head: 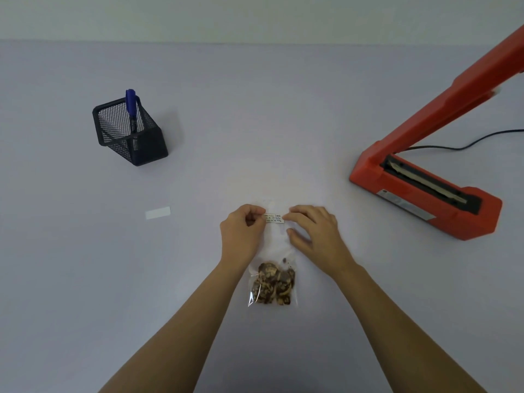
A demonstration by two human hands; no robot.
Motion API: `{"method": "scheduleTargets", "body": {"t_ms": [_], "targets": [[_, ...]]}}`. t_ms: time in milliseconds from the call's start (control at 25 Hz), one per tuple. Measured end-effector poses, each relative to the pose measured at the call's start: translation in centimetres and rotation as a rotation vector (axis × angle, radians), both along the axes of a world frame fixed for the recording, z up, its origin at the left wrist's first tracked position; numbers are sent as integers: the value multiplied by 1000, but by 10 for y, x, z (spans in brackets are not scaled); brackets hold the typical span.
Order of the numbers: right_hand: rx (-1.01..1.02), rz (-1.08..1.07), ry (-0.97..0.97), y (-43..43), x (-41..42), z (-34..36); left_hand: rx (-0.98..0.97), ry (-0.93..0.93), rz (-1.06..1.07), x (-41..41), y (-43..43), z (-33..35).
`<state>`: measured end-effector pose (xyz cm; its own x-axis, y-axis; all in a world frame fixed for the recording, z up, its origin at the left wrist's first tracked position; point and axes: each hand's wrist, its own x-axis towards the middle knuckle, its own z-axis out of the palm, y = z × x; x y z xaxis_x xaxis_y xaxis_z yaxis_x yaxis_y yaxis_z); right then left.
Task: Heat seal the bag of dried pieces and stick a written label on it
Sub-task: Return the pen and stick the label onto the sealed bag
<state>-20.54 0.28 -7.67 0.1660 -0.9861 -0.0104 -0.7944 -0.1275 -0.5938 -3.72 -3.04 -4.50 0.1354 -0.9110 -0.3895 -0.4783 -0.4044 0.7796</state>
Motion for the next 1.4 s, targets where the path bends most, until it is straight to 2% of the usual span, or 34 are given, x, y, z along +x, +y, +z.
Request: {"method": "scheduleTargets", "body": {"t_ms": [400,560,720,840,920,1000,1160,1280,1320,1400], "targets": [[-36,8,35,1,1,-3,31,-30,16,-2,-3,1],[-52,2,29,1,2,-4,-36,-62,-22,-5,1,2],[-59,1,31,0,2,-5,-194,-272,-202,-5,6,-3],[-72,6,30,0,2,-5,-401,-401,-358,7,13,-9],[-81,4,31,-1,1,-5,-516,-605,-482,14,21,-17],[-79,4,34,0,2,-6,-517,-730,-537,18,28,-20],[-73,10,42,0,2,-7,-463,-764,-603,16,21,-16],[-89,12,45,0,3,-6,-313,-608,-494,18,14,-9],[-92,14,45,0,3,-6,-304,-575,-464,19,14,-10],[-97,13,45,0,3,-6,-372,-631,-497,21,17,-15]]}}
